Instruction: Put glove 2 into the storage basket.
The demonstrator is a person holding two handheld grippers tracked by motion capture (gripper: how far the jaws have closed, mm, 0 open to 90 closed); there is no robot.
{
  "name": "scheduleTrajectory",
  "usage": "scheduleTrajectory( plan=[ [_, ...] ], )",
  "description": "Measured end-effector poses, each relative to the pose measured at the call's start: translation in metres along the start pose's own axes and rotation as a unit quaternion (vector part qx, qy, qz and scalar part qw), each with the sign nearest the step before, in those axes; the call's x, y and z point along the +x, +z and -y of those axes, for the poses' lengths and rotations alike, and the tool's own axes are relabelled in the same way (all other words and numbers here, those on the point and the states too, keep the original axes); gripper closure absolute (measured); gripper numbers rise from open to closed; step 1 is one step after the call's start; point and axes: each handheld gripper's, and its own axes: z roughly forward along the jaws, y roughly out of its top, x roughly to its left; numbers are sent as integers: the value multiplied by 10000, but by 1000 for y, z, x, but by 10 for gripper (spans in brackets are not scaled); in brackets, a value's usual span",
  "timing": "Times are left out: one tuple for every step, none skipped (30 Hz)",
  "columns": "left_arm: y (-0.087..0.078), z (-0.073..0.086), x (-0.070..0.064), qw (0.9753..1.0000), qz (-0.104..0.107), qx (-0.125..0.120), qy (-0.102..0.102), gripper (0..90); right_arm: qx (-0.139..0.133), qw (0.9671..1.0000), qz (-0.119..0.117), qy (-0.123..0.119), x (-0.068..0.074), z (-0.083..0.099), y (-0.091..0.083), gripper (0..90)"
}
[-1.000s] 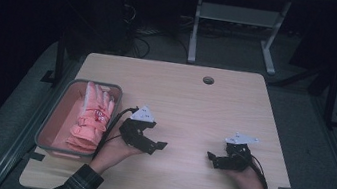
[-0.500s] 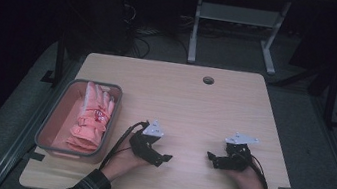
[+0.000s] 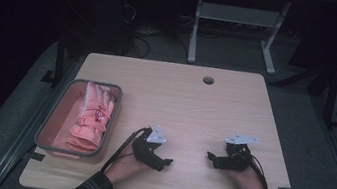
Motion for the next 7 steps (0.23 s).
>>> scheduleTrajectory(
  plan=[
    [0,0,0,10000,0,2,5,126,2,10000,-1,2,0,0,0,129],
    [0,0,0,10000,1,1,1,126,1,10000,0,1,0,0,0,129],
    [0,0,0,10000,1,1,-1,126,0,10000,-1,0,0,0,0,130],
    [0,0,0,10000,2,1,0,126,2,10000,0,3,0,0,0,129],
    [0,0,0,10000,2,7,6,125,3,10000,-1,4,0,0,0,130],
    [0,0,0,10000,2,10,7,126,3,10000,0,2,0,0,0,129],
    [0,0,0,10000,2,8,5,125,0,10000,-1,-1,0,0,0,130]
  ],
)
